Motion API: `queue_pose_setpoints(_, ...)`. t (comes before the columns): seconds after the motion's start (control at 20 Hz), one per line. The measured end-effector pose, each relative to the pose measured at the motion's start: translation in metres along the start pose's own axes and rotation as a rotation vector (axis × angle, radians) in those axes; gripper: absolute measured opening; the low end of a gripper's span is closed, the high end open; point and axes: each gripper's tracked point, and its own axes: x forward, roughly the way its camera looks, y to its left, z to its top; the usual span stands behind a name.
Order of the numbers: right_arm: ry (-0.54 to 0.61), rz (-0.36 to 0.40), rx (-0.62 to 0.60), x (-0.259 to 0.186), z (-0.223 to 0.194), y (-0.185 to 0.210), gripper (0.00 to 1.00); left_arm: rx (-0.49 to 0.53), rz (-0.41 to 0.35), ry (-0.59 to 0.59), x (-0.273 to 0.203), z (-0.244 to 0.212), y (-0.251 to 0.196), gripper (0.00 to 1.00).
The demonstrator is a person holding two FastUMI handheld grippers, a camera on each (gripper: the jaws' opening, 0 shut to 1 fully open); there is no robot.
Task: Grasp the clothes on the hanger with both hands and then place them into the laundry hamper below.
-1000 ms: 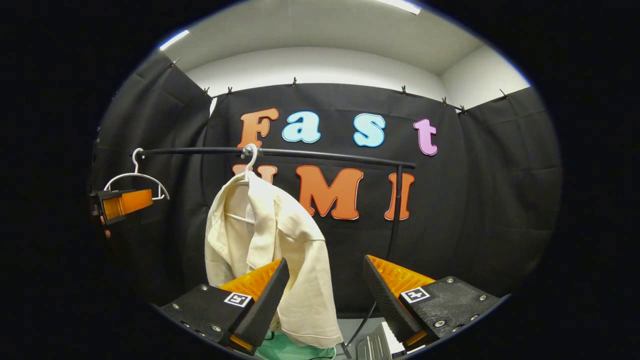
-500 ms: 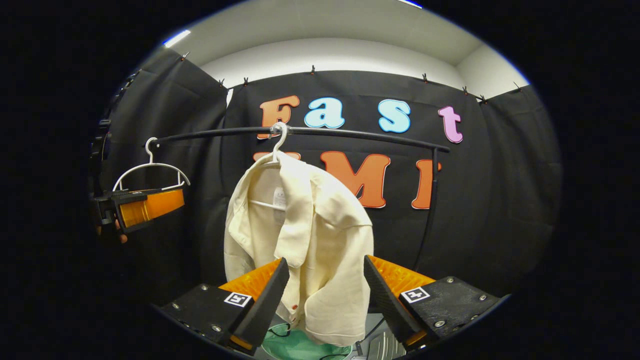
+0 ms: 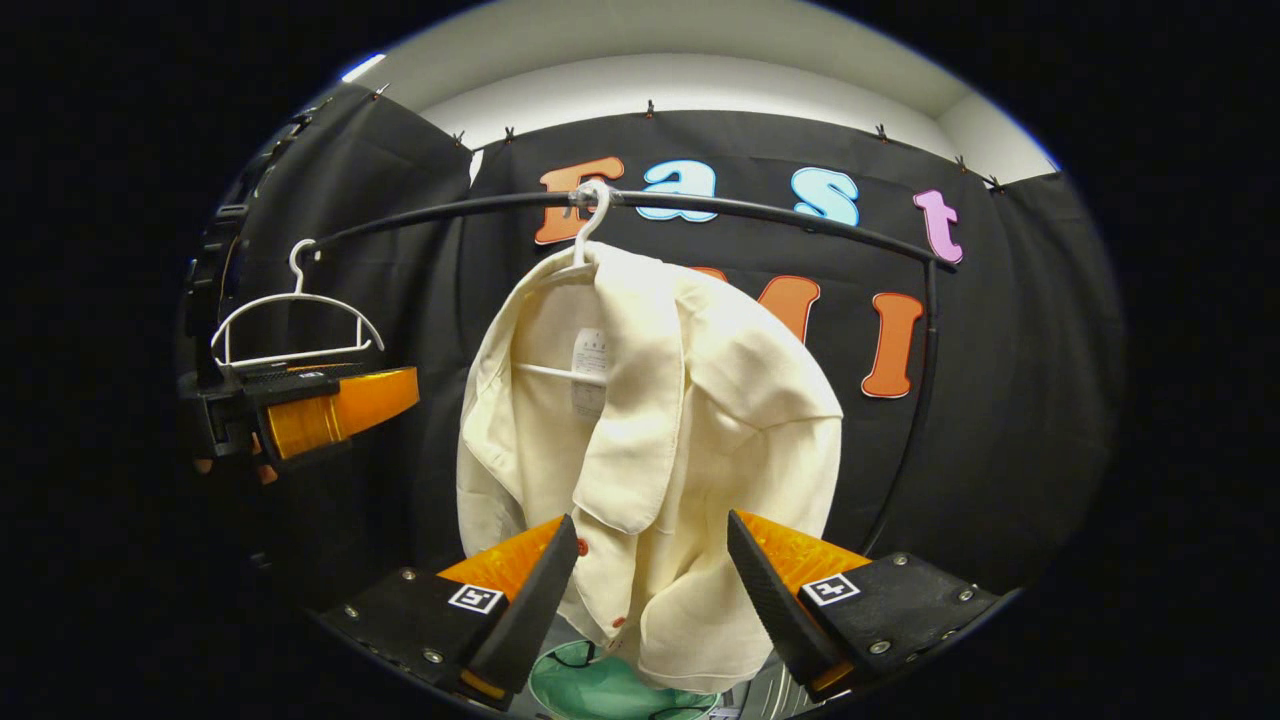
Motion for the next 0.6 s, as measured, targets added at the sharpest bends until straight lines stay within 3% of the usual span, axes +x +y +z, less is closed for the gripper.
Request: queue_pose_setpoints(0.6, 0.001, -0.014, 0.028, 0.056, -0.011, 0.002, 0.90, -0.029, -0.110, 0.032, 0.094, -0.033, -0.024, 0.97)
